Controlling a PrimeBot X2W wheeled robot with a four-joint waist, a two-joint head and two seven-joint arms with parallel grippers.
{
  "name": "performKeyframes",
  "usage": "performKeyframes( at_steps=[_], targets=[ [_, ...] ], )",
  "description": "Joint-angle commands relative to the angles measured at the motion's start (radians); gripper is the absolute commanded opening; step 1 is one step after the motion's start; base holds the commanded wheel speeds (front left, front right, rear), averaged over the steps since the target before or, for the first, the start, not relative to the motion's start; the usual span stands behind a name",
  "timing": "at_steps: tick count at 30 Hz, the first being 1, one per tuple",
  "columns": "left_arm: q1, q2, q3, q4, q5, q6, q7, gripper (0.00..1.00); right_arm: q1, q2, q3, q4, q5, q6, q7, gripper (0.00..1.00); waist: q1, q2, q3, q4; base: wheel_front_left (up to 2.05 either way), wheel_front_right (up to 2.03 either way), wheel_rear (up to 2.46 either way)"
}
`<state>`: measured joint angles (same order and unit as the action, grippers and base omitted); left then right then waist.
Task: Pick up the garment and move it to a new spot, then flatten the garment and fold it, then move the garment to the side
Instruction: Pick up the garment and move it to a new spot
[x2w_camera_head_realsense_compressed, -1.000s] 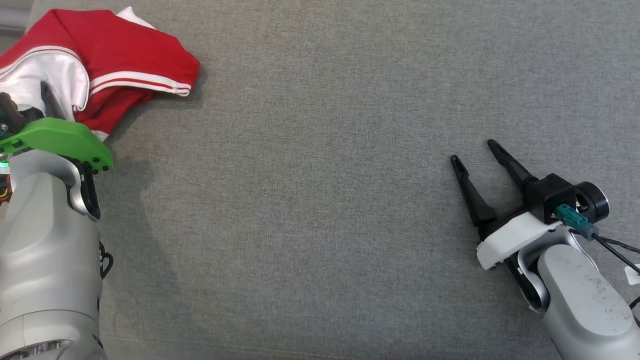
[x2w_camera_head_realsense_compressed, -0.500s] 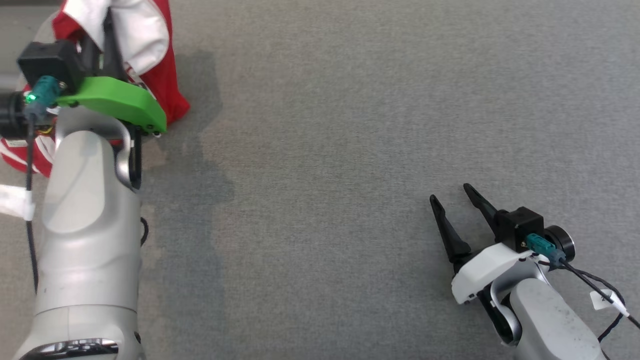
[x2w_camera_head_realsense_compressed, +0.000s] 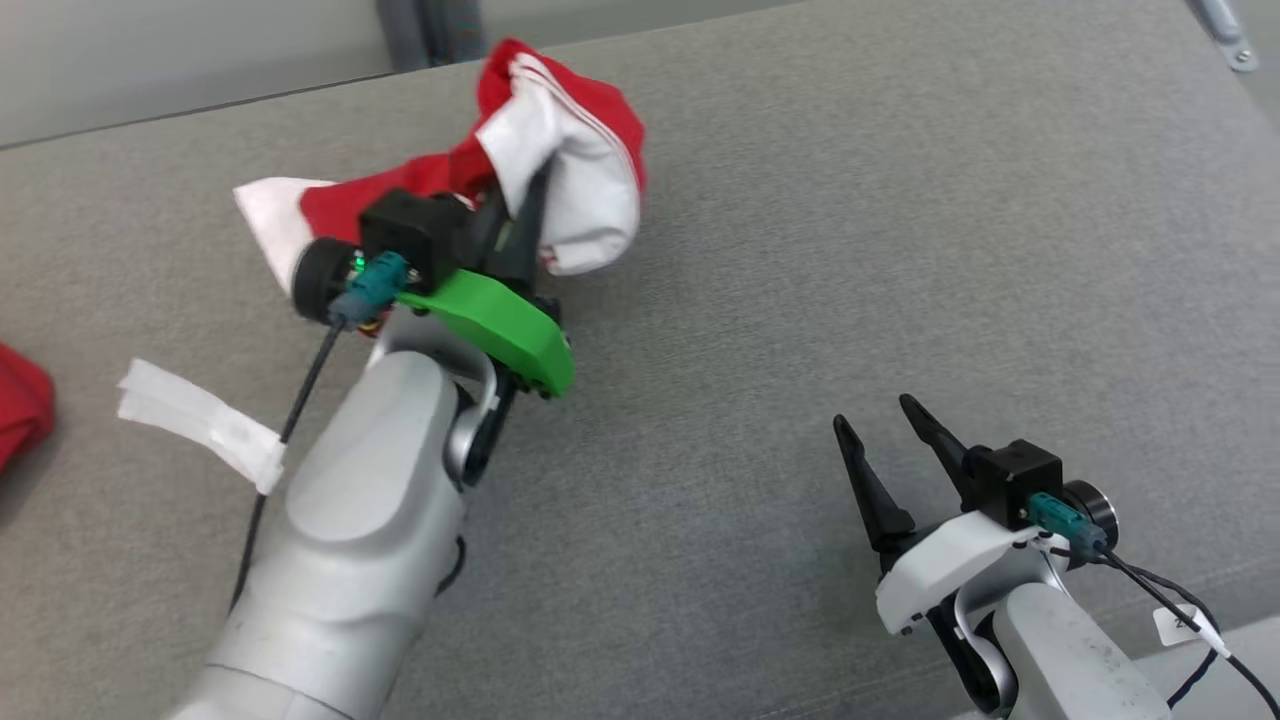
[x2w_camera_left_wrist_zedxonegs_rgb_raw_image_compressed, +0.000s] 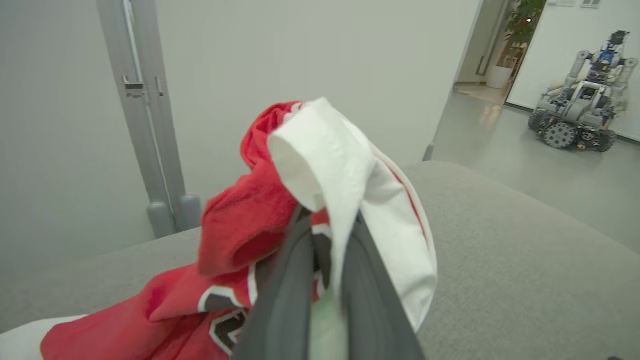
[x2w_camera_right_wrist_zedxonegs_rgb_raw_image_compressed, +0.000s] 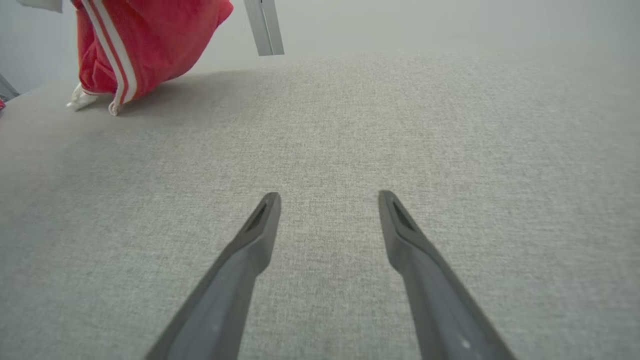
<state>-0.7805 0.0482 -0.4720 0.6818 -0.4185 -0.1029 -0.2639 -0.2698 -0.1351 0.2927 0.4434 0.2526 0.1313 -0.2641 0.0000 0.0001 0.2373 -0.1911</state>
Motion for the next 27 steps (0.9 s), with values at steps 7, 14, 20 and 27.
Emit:
performKeyframes(
  at_steps=[7, 14, 20, 27],
  targets=[
    [0.053, 0.006, -0.243, -0.094, -0.180, 0.090, -0.001, 0.00, 0.009, 0.020, -0.011, -0.023, 0.004, -0.001, 0.000, 1.00, 0.0000, -0.0001, -0.012, -0.136, 0.00, 0.00, 0.00],
    [0.097, 0.006, -0.242, -0.069, -0.155, 0.166, -0.001, 1.00, 0.007, 0.023, -0.038, -0.044, -0.002, -0.001, -0.001, 1.00, 0.0000, -0.0001, -0.024, -0.093, 0.00, 0.00, 0.00],
    [0.198, 0.006, -0.085, -0.098, -0.054, 0.194, -0.001, 1.00, 0.025, 0.020, -0.087, -0.069, -0.024, -0.001, 0.000, 1.00, 0.0000, -0.0001, -0.059, -0.018, 0.00, 0.00, 0.00],
    [0.385, 0.024, 0.099, -0.183, 0.088, 0.198, -0.001, 1.00, 0.052, 0.020, -0.107, -0.074, -0.041, -0.001, 0.000, 1.00, 0.0000, -0.0001, -0.118, 0.053, 0.00, 0.00, 0.00]
  ],
)
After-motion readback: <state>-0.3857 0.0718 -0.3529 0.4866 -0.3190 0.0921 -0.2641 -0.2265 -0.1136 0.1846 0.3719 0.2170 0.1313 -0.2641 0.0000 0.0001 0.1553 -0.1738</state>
